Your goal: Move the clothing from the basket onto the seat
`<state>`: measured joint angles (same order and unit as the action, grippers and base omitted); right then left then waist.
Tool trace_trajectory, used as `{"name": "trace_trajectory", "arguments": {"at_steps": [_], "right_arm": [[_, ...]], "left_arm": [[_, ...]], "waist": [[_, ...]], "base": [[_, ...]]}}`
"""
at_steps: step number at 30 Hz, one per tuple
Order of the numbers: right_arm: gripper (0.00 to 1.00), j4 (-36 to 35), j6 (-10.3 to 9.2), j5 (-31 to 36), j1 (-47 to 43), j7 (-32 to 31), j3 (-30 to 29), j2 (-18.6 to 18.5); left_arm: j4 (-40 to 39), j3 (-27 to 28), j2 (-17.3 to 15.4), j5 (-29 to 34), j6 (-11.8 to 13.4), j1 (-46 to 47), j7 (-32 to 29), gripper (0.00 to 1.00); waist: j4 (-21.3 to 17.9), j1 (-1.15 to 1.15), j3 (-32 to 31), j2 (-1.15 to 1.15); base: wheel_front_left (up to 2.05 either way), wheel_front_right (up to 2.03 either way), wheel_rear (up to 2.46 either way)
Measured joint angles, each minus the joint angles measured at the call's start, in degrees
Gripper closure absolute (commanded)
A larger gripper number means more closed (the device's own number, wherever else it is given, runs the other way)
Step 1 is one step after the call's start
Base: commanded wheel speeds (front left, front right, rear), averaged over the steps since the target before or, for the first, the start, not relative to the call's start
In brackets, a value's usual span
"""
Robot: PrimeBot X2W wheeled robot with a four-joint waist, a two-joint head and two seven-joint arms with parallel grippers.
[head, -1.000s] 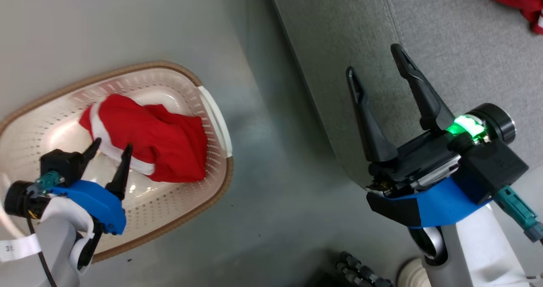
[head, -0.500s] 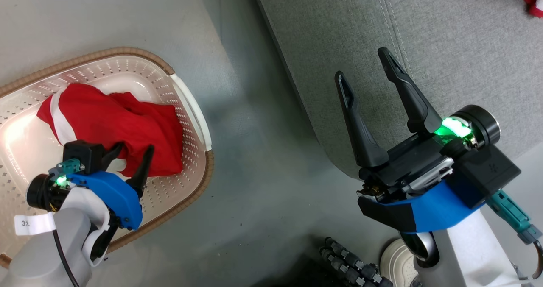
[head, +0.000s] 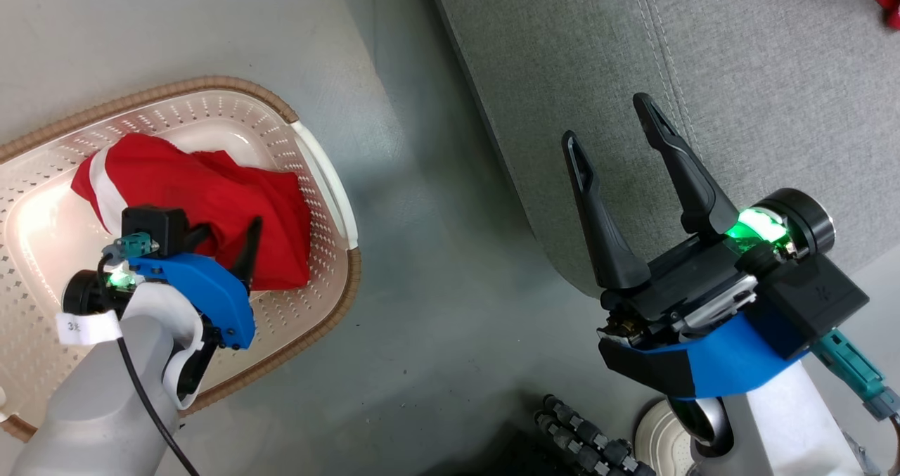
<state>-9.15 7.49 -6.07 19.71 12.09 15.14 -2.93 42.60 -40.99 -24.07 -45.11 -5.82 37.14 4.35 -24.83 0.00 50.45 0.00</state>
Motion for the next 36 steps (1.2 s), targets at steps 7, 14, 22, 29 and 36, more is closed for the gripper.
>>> {"name": "trace_trajectory", "arguments": {"at_steps": [7, 14, 22, 29, 36], "right_arm": [[0.00, -0.3, 0.00, 0.0, 0.0, -0.3, 0.0, 0.0], [0.00, 0.3, 0.00, 0.0, 0.1, -0.2, 0.3, 0.0], [0.00, 4.1, 0.00, 0.6, 1.3, 0.1, 0.5, 0.0], [0.00, 8.7, 0.00, 4.3, 1.3, -2.5, -0.6, 0.1], [0.00, 13.2, 0.00, 6.0, 0.4, -4.8, -0.4, 0.1]], "left_arm": [[2.9, -0.6, 1.1, 0.3, -0.1, 1.4, 0.4, 1.00], [4.5, -0.8, 1.2, 0.2, -0.3, 2.0, 1.6, 1.00], [6.2, -1.3, 2.3, -0.3, -0.8, 1.9, 4.0, 1.00], [7.7, -3.5, 6.3, -0.3, -1.3, 1.8, 6.9, 1.00], [8.8, -6.5, 10.4, -0.3, -1.3, 1.3, 8.5, 1.00]], "waist": [[0.1, 0.00, -0.2, 0.00], [0.0, 0.00, -0.7, 0.00], [0.5, 0.00, -4.4, 0.00], [3.7, 0.00, -12.5, 0.00], [8.0, -0.01, -23.0, 0.00]], "base": [[0.00, 0.00, 0.00], [0.00, 0.00, 0.00], [0.00, 0.00, 0.00], [0.00, 0.00, 0.00], [0.00, 0.00, 0.00]]}}
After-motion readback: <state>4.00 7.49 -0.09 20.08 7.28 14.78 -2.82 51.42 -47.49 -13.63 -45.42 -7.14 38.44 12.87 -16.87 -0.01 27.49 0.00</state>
